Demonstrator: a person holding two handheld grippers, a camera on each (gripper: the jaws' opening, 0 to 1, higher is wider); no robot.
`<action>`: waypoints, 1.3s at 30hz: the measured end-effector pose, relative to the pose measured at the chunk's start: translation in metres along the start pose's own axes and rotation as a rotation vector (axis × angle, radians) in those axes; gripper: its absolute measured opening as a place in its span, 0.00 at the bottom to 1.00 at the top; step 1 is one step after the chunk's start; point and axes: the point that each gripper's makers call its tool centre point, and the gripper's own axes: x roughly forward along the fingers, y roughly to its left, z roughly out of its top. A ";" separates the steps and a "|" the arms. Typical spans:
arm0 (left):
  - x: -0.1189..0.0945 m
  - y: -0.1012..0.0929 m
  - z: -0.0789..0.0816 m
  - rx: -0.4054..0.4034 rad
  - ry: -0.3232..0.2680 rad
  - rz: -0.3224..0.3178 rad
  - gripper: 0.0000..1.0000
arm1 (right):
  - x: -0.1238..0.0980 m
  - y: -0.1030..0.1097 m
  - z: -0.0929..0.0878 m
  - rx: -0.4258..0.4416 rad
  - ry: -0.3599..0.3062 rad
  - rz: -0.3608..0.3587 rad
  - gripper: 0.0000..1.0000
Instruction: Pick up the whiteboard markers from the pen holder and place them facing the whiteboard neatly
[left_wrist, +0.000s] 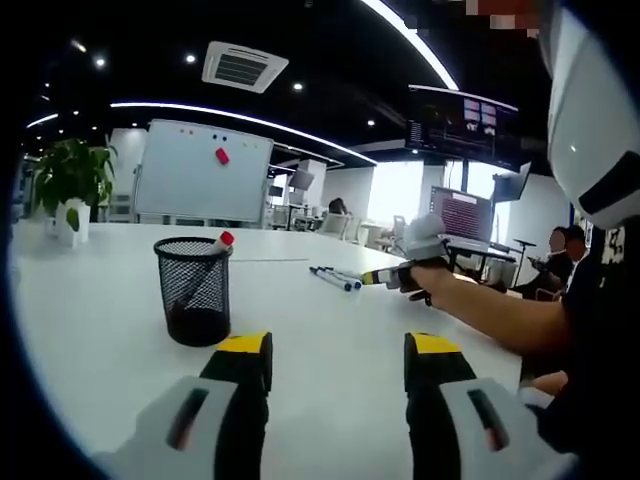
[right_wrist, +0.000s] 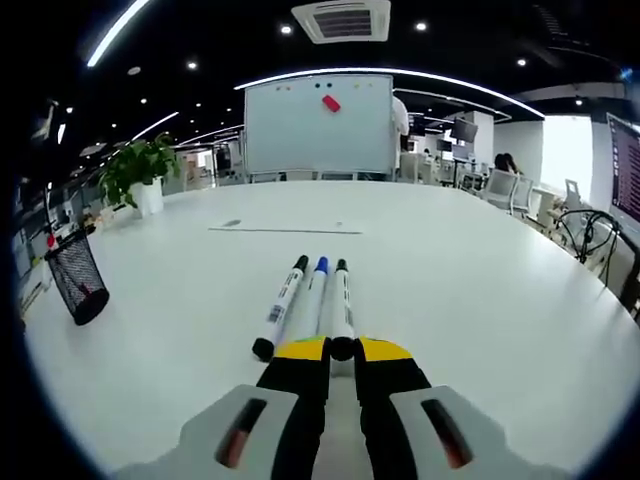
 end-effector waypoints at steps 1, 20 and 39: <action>0.000 0.000 0.000 0.000 0.000 0.000 0.54 | 0.000 0.000 -0.001 -0.001 0.003 0.000 0.13; 0.001 0.003 -0.002 -0.013 0.003 0.001 0.54 | 0.003 0.001 -0.009 -0.018 0.041 -0.014 0.14; -0.001 0.006 -0.003 -0.019 -0.001 0.001 0.54 | 0.004 0.000 -0.009 -0.027 0.047 -0.029 0.14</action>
